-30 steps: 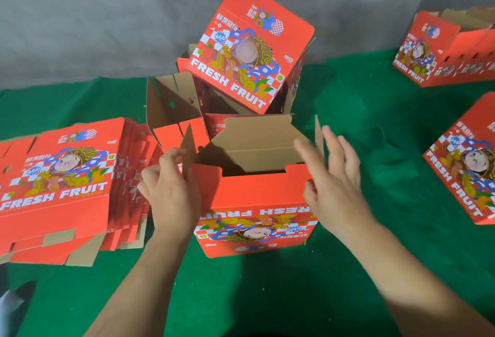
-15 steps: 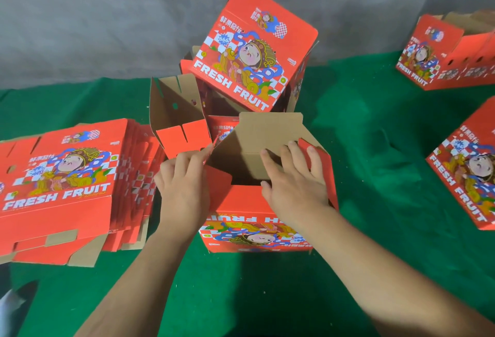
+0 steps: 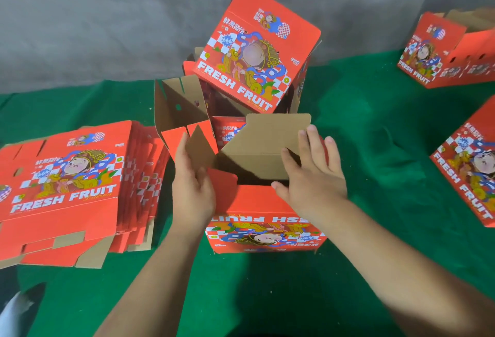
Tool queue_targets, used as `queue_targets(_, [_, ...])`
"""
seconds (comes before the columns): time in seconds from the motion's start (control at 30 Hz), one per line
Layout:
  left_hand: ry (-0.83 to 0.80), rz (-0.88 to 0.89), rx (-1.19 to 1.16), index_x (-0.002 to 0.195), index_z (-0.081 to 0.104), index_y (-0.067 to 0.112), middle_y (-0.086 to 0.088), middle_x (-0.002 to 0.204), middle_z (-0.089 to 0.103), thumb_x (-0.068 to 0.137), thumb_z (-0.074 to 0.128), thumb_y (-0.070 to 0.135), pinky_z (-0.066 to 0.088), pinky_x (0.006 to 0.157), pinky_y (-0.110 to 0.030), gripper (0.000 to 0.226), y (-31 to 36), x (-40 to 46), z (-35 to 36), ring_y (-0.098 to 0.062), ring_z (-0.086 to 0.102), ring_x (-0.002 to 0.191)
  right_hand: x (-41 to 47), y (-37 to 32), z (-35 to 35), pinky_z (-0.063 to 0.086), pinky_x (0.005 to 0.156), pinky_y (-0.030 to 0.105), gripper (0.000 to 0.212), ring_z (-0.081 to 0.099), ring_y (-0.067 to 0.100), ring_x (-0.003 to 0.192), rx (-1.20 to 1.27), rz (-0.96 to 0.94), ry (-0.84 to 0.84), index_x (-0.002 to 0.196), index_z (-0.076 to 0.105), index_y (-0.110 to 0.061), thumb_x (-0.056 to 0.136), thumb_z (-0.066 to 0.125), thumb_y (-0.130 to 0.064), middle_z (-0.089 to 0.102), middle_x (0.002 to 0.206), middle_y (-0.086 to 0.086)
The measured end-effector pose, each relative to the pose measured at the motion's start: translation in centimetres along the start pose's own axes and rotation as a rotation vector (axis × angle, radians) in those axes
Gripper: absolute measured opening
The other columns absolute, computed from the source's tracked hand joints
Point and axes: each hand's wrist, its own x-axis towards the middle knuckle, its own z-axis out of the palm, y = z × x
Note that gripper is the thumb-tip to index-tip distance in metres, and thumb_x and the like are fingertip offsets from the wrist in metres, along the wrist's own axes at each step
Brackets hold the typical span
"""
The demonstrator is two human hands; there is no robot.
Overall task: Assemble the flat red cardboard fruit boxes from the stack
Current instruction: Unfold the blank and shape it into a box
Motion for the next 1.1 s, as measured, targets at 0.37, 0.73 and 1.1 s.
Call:
queue_targets(0.37, [-0.001, 0.026, -0.020, 0.158, 0.036, 0.016, 0.004, 0.159, 0.044, 0.085, 0.041, -0.019, 0.031, 0.123, -0.027, 0.081, 0.3, -0.1, -0.7, -0.001, 0.040, 0.146, -1.5, -3.7, 0.7, 0.023, 0.121, 0.056, 0.071, 0.015, 0.034, 0.156, 0.360, -0.602, -0.270, 0.156, 0.010, -0.048, 0.095, 0.037, -0.075, -0.008, 0.174, -0.008])
queue_targets(0.73, [-0.133, 0.129, -0.033, 0.156, 0.039, 0.015, 0.007, 0.158, 0.044, 0.088, 0.039, -0.016, 0.028, 0.123, -0.026, 0.074, -0.5, 0.2, -0.9, -0.007, 0.037, 0.149, -0.1, -5.6, -0.6, 0.038, 0.099, 0.051, 0.073, 0.048, 0.039, 0.126, 0.433, -0.446, -0.363, 0.143, 0.019, -0.047, 0.084, 0.049, -0.077, 0.051, 0.130, 0.013])
queue_targets(1.1, [-0.333, 0.375, 0.068, 0.148, 0.053, 0.012, 0.007, 0.154, 0.049, 0.084, 0.049, -0.008, 0.030, 0.120, -0.027, 0.068, -0.3, -0.4, -1.5, -0.012, 0.043, 0.145, -1.5, -5.1, 0.2, 0.030, 0.098, 0.046, 0.107, 0.033, 0.030, 0.117, 0.396, -0.361, -0.065, 0.159, -0.008, -0.040, 0.081, 0.050, -0.084, 0.031, 0.131, 0.005])
